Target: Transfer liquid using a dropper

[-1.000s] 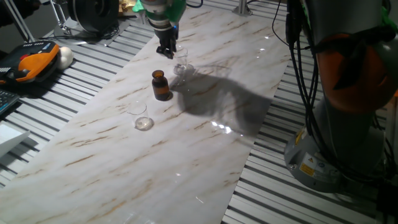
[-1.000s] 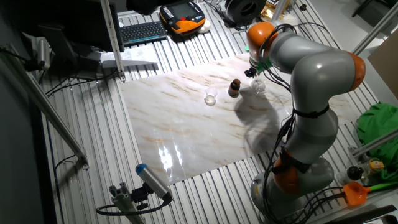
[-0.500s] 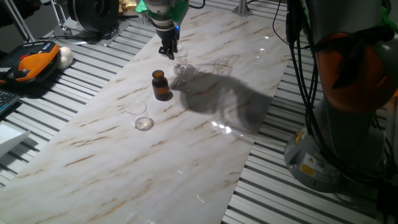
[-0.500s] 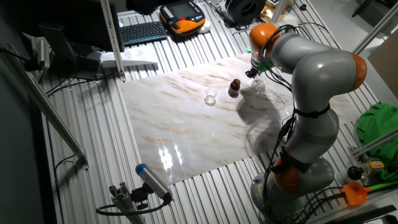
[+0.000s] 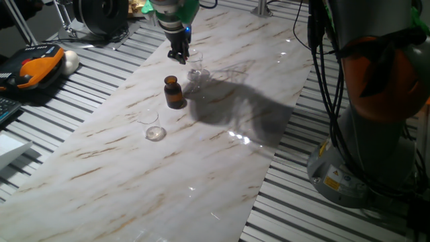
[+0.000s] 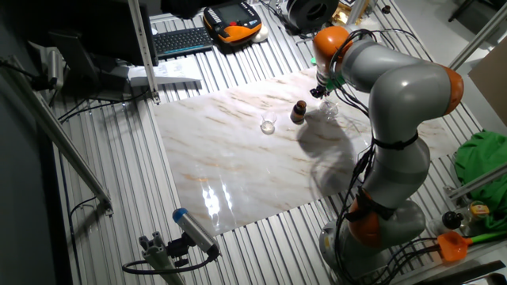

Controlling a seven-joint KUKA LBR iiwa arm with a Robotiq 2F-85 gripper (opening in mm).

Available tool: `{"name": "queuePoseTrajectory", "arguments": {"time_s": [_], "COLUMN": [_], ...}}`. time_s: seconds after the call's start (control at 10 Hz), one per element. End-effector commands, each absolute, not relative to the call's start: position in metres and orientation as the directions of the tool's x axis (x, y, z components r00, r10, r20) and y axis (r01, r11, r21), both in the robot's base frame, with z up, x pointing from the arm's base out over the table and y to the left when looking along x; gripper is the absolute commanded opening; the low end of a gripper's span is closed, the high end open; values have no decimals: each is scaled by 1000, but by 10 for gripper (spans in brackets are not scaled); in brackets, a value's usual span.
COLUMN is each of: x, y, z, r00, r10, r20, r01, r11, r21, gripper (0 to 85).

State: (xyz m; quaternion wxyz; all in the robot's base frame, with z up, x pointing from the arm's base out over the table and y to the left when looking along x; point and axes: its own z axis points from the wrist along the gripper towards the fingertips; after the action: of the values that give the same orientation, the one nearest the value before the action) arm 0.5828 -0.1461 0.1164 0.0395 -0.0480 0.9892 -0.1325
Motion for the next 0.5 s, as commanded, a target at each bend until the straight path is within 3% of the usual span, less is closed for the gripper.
{"name": "queuePoseTrajectory", "arguments": {"time_s": [0.0,0.3,0.4], "x": [583,584,585], "y": [-148,-145,-145], "z": [115,119,118], "r00": [-991,-992,-992], "r10": [-112,-110,-114], "r20": [-68,-57,-59], "r01": [-90,-92,-95], "r11": [960,960,959], "r21": [-265,-265,-269], "gripper": [340,340,170]}}
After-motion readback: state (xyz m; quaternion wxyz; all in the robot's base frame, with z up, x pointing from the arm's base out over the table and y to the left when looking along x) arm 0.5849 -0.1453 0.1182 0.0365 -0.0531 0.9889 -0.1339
